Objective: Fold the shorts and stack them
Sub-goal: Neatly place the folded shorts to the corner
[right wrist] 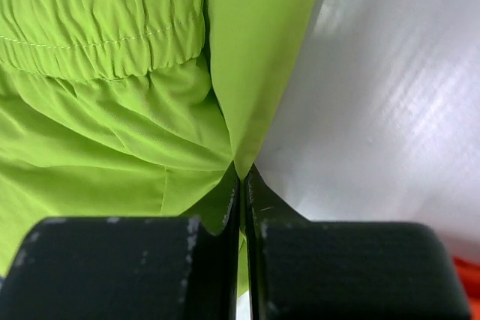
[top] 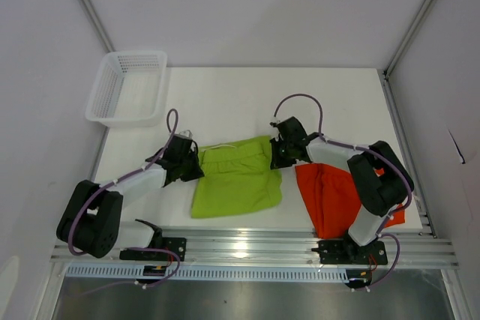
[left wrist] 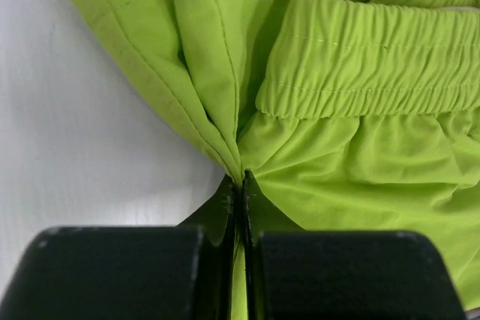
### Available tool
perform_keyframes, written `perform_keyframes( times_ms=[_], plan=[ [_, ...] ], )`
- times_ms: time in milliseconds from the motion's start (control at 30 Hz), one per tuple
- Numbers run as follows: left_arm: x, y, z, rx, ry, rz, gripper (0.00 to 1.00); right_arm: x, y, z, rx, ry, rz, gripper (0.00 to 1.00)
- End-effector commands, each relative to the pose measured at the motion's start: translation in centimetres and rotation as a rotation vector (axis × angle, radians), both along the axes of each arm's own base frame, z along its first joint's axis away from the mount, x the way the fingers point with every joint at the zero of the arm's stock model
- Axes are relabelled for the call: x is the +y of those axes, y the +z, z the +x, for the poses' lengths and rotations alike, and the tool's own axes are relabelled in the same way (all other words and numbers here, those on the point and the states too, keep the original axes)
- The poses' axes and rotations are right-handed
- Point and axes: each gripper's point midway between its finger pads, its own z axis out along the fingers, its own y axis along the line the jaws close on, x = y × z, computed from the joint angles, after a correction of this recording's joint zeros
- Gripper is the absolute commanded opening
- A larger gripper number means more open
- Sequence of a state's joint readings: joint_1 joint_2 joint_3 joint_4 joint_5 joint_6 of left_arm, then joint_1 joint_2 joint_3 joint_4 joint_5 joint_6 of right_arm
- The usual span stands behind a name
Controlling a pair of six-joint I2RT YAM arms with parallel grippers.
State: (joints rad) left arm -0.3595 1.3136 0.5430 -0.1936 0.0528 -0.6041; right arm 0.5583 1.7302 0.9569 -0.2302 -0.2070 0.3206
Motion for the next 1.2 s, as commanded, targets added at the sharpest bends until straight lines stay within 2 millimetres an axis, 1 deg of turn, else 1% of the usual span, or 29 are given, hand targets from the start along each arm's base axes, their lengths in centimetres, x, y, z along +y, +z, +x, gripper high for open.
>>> perform_keyframes(
  times_ms=[0,33,67,133,167,200,233,267,333,367,433,467,500,567,600,667,700,767,800,833,900,933,967,1067,1100,1133,1167],
  plan=[
    [-0.5,2.3,1.0,-0.05,0.046,0.036,0.0,-2.7,1.7,0.4,-0.054,-0.089,-0.16,0.0],
    [-0.7,2.8,1.0,-0.05,0.049,0.045,0.0,-3.1,2.3,0.8,-0.076,-0.125,-0.176,0.0],
    [-1.5,3.1,0.8,-0.057,0.031,0.048,0.0,-3.5,2.8,0.7,-0.076,-0.136,-0.185,0.0],
    [-2.3,4.1,1.2,-0.072,0.041,0.048,0.0,-4.0,4.3,1.1,-0.105,-0.181,-0.19,0.0],
    [-3.2,4.4,1.0,-0.076,0.022,0.045,0.0,-5.0,4.6,1.1,-0.113,-0.21,-0.232,0.0],
    [-3.8,5.3,1.5,-0.089,0.03,0.035,0.0,-5.3,5.4,1.2,-0.128,-0.224,-0.236,0.0],
    [-3.8,5.2,1.5,-0.089,0.035,0.052,0.0,-5.3,5.7,1.2,-0.135,-0.228,-0.238,0.0],
    [-4.4,5.2,1.2,-0.087,0.027,0.056,0.0,-5.5,6.1,1.3,-0.143,-0.235,-0.241,0.0],
    [-5.0,5.9,1.6,-0.097,0.026,0.056,0.0,-5.4,6.7,1.5,-0.152,-0.238,-0.236,0.0],
    [-5.4,5.8,1.6,-0.095,0.019,0.063,0.0,-5.4,7.0,1.5,-0.152,-0.237,-0.238,0.0],
    [-5.9,6.2,1.8,-0.098,0.022,0.061,0.0,-4.9,7.4,1.5,-0.15,-0.227,-0.228,0.0],
    [-6.2,5.9,1.7,-0.091,0.015,0.066,0.0,-4.6,7.7,1.5,-0.149,-0.223,-0.218,0.0],
    [-6.4,6.3,1.9,-0.097,0.015,0.064,0.0,-4.2,7.9,1.3,-0.145,-0.216,-0.207,0.0],
    [-6.8,6.1,1.8,-0.09,0.008,0.074,0.0,-3.9,8.0,1.2,-0.14,-0.21,-0.205,0.0],
    [-7.1,6.3,1.9,-0.093,0.007,0.071,0.0,-3.5,8.5,1.3,-0.146,-0.211,-0.194,0.0],
    [-7.5,6.2,1.8,-0.089,-0.002,0.074,0.0,-3.0,8.5,1.0,-0.13,-0.204,-0.189,0.0],
    [-7.6,6.2,1.8,-0.085,0.0,0.079,0.0,-2.3,8.9,0.9,-0.131,-0.194,-0.175,0.0],
    [-8.1,6.2,1.8,-0.082,-0.004,0.078,0.0,-1.5,8.8,0.3,-0.118,-0.179,-0.175,0.0],
    [-8.2,6.1,1.7,-0.081,-0.005,0.075,0.0,-0.4,9.1,0.0,-0.122,-0.166,-0.163,0.0],
    [-8.6,6.2,1.6,-0.083,-0.012,0.071,0.0,0.1,9.1,-0.3,-0.115,-0.159,-0.165,0.0],
    [-9.0,6.4,1.6,-0.086,-0.013,0.066,0.0,1.0,8.9,-0.5,-0.104,-0.147,-0.161,0.0],
    [-9.2,6.4,1.5,-0.087,-0.019,0.067,0.0,1.8,9.3,-0.6,-0.106,-0.138,-0.147,0.0],
    [-9.3,6.6,1.5,-0.087,-0.018,0.068,0.0,2.0,9.3,-0.6,-0.103,-0.136,-0.148,0.0],
    [-9.6,6.8,1.4,-0.091,-0.023,0.067,0.0,2.6,10.3,-0.4,-0.11,-0.132,-0.137,0.0],
    [-9.8,6.9,1.3,-0.088,-0.028,0.063,0.0,2.4,10.3,-0.5,-0.101,-0.131,-0.149,0.0],
    [-9.9,7.1,1.2,-0.091,-0.03,0.055,0.0,2.4,10.9,-0.1,-0.116,-0.138,-0.153,0.0],
    [-10.2,7.4,1.2,-0.095,-0.033,0.048,0.0,2.2,11.1,0.0,-0.118,-0.144,-0.163,0.0]
  ],
)
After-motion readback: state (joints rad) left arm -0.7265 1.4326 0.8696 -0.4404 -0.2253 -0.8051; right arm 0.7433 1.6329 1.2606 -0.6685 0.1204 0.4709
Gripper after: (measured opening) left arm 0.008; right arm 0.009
